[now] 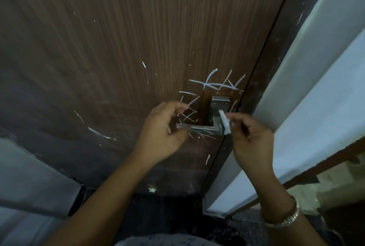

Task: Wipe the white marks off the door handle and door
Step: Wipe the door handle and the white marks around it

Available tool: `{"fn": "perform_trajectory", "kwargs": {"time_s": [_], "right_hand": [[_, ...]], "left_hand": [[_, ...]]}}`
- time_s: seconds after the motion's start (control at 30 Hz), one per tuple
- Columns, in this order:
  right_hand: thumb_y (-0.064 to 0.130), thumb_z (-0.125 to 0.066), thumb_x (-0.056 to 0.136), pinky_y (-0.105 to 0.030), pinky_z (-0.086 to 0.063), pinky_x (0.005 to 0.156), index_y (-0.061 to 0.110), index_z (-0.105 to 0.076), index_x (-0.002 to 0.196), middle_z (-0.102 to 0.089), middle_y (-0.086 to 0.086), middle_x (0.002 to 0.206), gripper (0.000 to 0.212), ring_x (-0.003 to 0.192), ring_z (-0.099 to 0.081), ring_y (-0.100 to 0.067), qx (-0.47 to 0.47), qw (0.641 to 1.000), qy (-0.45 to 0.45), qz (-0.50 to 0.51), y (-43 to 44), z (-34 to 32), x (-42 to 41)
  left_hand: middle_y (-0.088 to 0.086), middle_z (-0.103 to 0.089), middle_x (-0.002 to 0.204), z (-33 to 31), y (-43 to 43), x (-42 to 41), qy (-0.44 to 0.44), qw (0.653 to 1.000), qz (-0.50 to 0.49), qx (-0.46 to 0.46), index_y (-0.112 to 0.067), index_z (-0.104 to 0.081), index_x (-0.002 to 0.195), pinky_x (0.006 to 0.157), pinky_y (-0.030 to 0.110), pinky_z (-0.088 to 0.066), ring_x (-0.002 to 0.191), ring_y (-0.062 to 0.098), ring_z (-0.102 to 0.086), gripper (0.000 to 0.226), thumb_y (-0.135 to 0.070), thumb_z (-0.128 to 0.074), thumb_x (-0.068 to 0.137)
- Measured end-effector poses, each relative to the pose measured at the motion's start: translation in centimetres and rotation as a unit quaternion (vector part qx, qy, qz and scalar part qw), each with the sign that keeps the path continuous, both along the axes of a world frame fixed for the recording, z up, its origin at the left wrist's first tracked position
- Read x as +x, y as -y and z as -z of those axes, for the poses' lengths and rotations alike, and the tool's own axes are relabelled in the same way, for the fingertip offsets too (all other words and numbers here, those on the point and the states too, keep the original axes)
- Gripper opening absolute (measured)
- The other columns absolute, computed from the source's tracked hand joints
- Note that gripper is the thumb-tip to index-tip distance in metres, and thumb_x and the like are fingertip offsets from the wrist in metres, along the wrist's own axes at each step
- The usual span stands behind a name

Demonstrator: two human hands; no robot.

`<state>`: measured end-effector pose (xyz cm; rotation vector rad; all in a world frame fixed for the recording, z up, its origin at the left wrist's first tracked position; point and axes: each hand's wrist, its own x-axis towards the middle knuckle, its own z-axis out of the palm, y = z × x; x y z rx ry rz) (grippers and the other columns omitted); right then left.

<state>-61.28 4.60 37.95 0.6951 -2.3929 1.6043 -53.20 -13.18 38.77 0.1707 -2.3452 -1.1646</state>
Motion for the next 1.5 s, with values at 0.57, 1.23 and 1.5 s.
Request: {"fn": "perform_trajectory", "kwargs": {"time_s": [0.57,1.23,1.5], "right_hand": [[-0.004,-0.059,0.083,-0.023,-0.052,0.071,0.026,-0.051,0.095,-0.06,0.013,0.087,0.034,0.08,-0.061,-0.003,-0.047,0.998,0.031,0.028,0.4,0.5,-0.3],[0.003,-0.067,0.08,-0.005,-0.045,0.06,0.026,-0.047,0.103,-0.056,0.014,0.089,0.038,0.072,-0.057,0.006,-0.05,0.998,0.025,0.015,-0.4,1.2,-0.5],[0.007,-0.068,0.079,-0.007,-0.047,0.06,0.032,-0.046,0.104,-0.056,0.017,0.09,0.042,0.077,-0.058,0.003,-0.024,1.0,0.005,-0.015,-0.6,1.6,-0.1]], "left_hand": [[0.0,-0.072,0.081,-0.7,-2.5,-5.5,0.084,0.991,-0.043,-0.094,-0.015,-0.071,0.07,0.062,0.022,-0.05,0.068,0.005,-0.062,0.011,-0.023,-0.07,0.078],[-0.006,-0.063,0.08,-2.3,-3.5,-6.4,0.234,0.968,-0.054,-0.079,-0.026,-0.055,0.066,0.089,0.047,-0.043,0.085,0.018,-0.06,0.02,-0.027,-0.058,0.086],[-0.008,-0.054,0.074,-2.0,-4.0,-5.8,0.231,0.957,-0.023,-0.175,-0.022,-0.053,0.078,0.079,0.038,-0.025,0.082,0.017,-0.052,0.008,-0.019,-0.055,0.086]]}}
